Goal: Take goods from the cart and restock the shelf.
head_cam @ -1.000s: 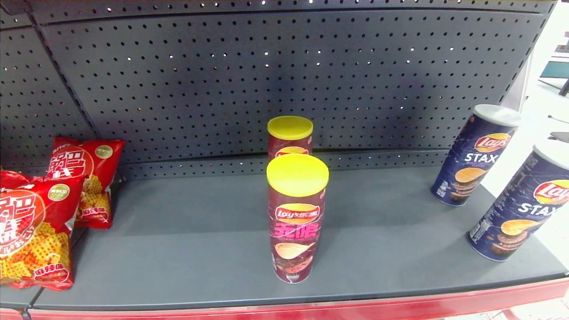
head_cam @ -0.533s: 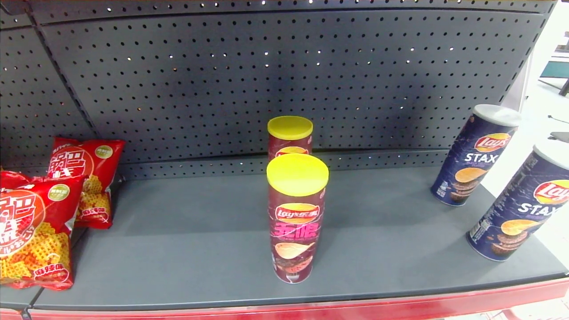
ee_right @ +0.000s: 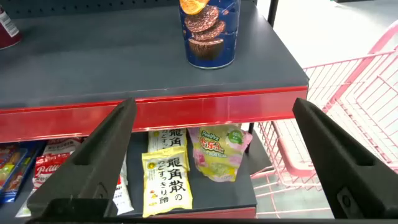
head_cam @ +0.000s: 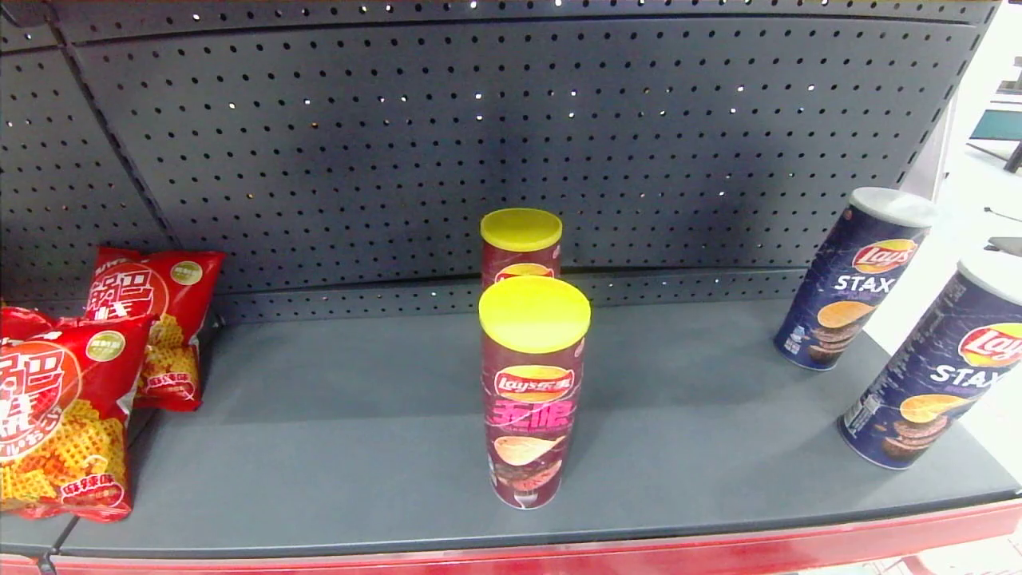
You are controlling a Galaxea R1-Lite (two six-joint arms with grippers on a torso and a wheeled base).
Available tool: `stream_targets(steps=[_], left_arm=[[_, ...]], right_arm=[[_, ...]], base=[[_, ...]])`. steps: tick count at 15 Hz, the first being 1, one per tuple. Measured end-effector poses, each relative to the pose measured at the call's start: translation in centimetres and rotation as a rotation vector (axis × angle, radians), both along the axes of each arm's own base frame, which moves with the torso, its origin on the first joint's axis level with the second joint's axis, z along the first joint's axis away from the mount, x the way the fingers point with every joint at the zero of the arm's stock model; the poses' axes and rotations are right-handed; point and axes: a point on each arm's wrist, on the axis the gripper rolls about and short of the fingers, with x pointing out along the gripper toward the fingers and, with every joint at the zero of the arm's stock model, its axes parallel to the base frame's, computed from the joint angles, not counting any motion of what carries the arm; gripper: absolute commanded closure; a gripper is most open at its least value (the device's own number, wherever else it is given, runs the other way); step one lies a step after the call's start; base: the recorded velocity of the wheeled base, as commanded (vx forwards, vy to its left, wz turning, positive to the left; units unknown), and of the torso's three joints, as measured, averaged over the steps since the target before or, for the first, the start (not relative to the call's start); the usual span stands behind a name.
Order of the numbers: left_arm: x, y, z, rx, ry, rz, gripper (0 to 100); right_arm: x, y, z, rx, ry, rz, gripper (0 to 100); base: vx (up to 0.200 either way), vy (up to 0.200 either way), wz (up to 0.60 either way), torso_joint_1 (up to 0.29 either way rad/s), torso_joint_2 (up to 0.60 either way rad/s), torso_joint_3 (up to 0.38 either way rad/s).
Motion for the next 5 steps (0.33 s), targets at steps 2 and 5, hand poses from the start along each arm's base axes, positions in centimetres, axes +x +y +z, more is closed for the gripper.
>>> stream_targets(steps=[2,5], left_arm=[[0.0,0.0,0.0,0.0,0.0,-0.001,0],[0.0,0.0,0.0,0.0,0.0,-0.001,0]], right_arm=[[0.0,0.0,-0.01,-0.007,0.001,0.001,0],[0.0,0.01,-0.02,-0.009,0.002,0.003,0]], base=[[0.0,0.0,0.0,0.0,0.0,0.0],[0.0,0.0,0.0,0.0,0.0,0.0]])
